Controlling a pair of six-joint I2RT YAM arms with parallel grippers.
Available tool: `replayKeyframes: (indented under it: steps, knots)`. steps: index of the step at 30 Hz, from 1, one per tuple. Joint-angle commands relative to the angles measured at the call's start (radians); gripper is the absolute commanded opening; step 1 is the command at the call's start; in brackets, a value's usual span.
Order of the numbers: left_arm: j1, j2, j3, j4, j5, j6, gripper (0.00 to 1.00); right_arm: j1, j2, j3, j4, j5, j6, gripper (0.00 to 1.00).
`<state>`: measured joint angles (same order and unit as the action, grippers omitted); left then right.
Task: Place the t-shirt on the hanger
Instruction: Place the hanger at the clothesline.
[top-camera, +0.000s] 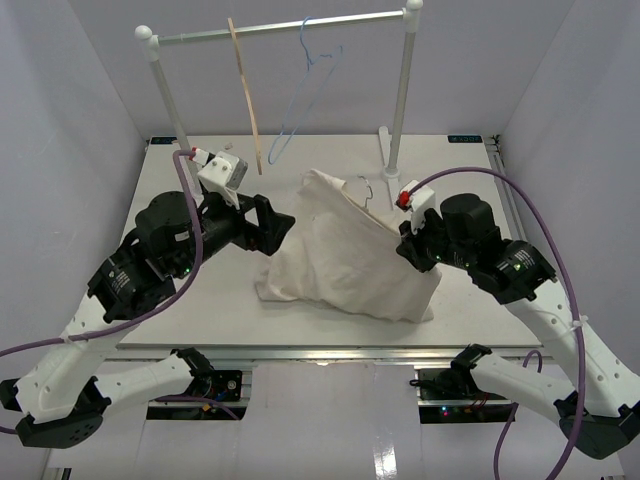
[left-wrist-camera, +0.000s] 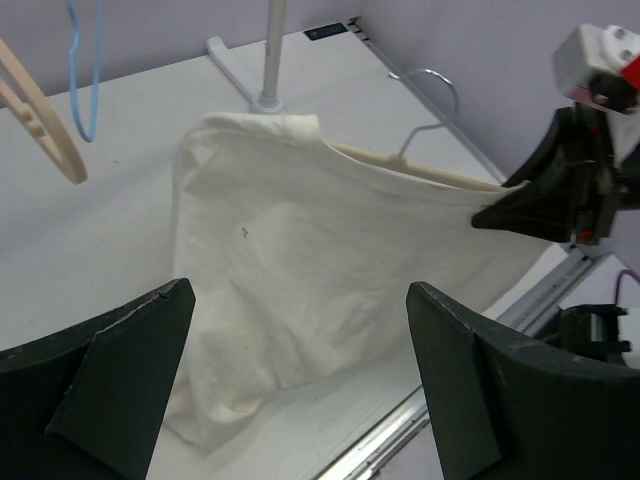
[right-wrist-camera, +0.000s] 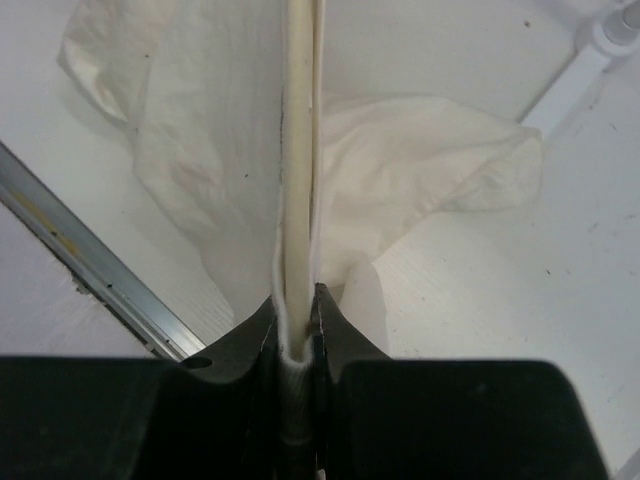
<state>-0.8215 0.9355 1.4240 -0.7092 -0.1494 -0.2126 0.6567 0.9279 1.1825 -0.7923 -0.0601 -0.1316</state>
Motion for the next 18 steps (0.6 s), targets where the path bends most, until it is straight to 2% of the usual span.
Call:
replayKeyframes:
  steps: [1, 10, 18]
  knots:
    - [-0.004, -0.024, -0.081, 0.089, 0.121, -0.139, 0.98, 0.001, 0.069, 0.159, 0.019, 0.252, 0.12, 0.08]
    - [-0.004, -0.052, -0.376, 0.262, 0.135, -0.222, 0.98, 0.001, 0.376, 0.557, -0.013, 0.538, 0.22, 0.08]
    - [-0.003, -0.173, -0.631, 0.474, 0.022, -0.28, 0.98, -0.014, 0.628, 0.876, 0.045, 0.569, 0.161, 0.08]
